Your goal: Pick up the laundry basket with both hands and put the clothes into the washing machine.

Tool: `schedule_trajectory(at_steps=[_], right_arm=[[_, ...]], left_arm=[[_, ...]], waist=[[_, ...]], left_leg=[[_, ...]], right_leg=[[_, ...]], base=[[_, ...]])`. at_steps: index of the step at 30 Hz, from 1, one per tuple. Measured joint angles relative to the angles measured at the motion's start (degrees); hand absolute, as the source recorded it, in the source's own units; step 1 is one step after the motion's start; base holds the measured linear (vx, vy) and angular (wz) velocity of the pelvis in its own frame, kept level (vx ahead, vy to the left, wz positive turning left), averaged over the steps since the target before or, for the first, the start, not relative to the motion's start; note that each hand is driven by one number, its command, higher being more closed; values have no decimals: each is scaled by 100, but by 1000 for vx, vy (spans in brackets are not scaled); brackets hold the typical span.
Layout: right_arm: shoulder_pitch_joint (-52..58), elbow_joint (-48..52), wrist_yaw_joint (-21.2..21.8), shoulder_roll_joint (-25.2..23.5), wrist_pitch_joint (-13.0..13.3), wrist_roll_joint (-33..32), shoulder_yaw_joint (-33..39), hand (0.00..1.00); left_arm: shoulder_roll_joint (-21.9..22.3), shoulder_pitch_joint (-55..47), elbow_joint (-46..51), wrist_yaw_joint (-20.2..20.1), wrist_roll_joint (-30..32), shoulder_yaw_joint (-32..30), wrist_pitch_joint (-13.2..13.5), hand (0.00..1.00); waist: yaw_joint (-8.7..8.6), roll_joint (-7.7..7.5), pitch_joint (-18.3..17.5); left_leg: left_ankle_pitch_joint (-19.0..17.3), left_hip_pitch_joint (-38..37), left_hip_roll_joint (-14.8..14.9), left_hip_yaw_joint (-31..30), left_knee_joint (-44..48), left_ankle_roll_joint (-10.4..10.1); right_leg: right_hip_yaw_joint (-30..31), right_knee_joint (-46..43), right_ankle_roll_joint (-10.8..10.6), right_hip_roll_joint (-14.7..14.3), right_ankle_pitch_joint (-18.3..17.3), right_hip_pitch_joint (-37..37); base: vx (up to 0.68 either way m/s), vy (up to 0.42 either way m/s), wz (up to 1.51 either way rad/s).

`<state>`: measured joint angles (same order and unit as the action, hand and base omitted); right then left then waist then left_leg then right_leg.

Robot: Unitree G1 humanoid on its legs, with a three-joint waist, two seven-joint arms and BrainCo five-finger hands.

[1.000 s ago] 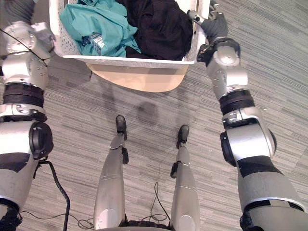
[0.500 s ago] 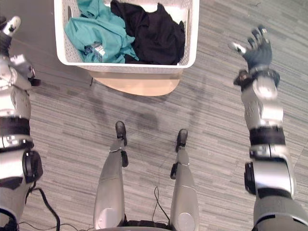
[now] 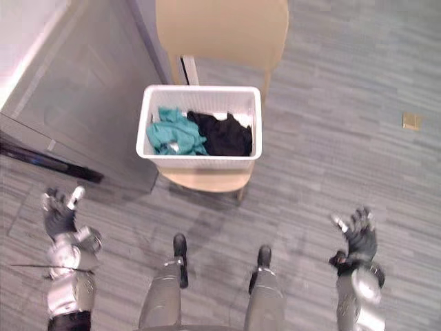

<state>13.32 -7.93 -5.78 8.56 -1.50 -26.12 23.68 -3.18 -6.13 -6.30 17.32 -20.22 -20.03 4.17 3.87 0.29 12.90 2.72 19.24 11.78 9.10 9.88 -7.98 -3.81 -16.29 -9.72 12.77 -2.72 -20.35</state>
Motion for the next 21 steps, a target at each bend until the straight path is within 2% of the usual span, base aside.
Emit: schedule_trajectory(at_steps=[5,6,8,10,13,15,17,19,21], right_arm=[[291,-1099,108,-488,-148,229,-189,0],[271,-1611,102,-630,-157,260,-190,0],[228,-2191,92,-761,-173,273,-190,0],[193,-3088,43,-909,-193,267,-162,0],[98,-4020,-41,-1020,-284,213,144,0],[48,-4296,-81,-1012,-348,255,501,0],[4,-4509,-129,-1000,-361,316,720,0],[-36,-4753,-152,-989,-376,393,962,0],[-48,-4949,-147,-942,-401,623,986,0]], left_arm=[[528,-295,-1517,-353,101,242,-174,0],[690,-273,-2165,-399,186,201,-237,0],[723,-286,-2877,-469,193,154,-314,0],[750,-294,-3791,-484,213,-97,-409,0],[817,-276,-4439,-503,521,-633,-517,0],[860,-293,-4618,-558,706,-940,-556,0],[869,-286,-4739,-603,745,-1082,-614,0],[881,-286,-4833,-617,745,-1179,-626,0],[887,-319,-4868,-629,743,-1220,-622,0]], waist=[[-17,52,-466],[-64,63,-602],[-159,48,-735],[-177,14,-914],[-214,39,-1041],[-312,75,-1058],[-316,116,-1076],[-319,137,-1083],[-320,118,-1060]], left_leg=[[-7,-774,-40,204,-290,5],[-8,-966,-50,241,-402,11],[-9,-1198,-56,303,-519,13],[-33,-1616,-60,527,-733,-17],[-35,-1919,-96,624,-908,-19],[-35,-2024,-109,636,-975,-19],[-36,-2119,-111,605,-1001,-19],[-35,-2191,-137,505,-1022,-18],[-6,-2274,-198,292,-1015,13]], right_leg=[[90,84,-78,28,-70,573],[92,180,-78,28,-69,739],[106,261,-56,26,-85,926],[201,394,-81,19,-105,1139],[260,449,-90,42,-95,1354],[266,443,-99,49,-102,1480],[245,401,-131,48,-159,1571],[203,221,-112,69,-276,1617],[104,-418,-80,205,-667,1568]], base=[[57,4,-10],[21,12,-9],[28,19,-12],[18,25,-35],[27,18,-20],[-13,5,-2],[-4,-7,9],[10,-26,23],[10,-84,45]])
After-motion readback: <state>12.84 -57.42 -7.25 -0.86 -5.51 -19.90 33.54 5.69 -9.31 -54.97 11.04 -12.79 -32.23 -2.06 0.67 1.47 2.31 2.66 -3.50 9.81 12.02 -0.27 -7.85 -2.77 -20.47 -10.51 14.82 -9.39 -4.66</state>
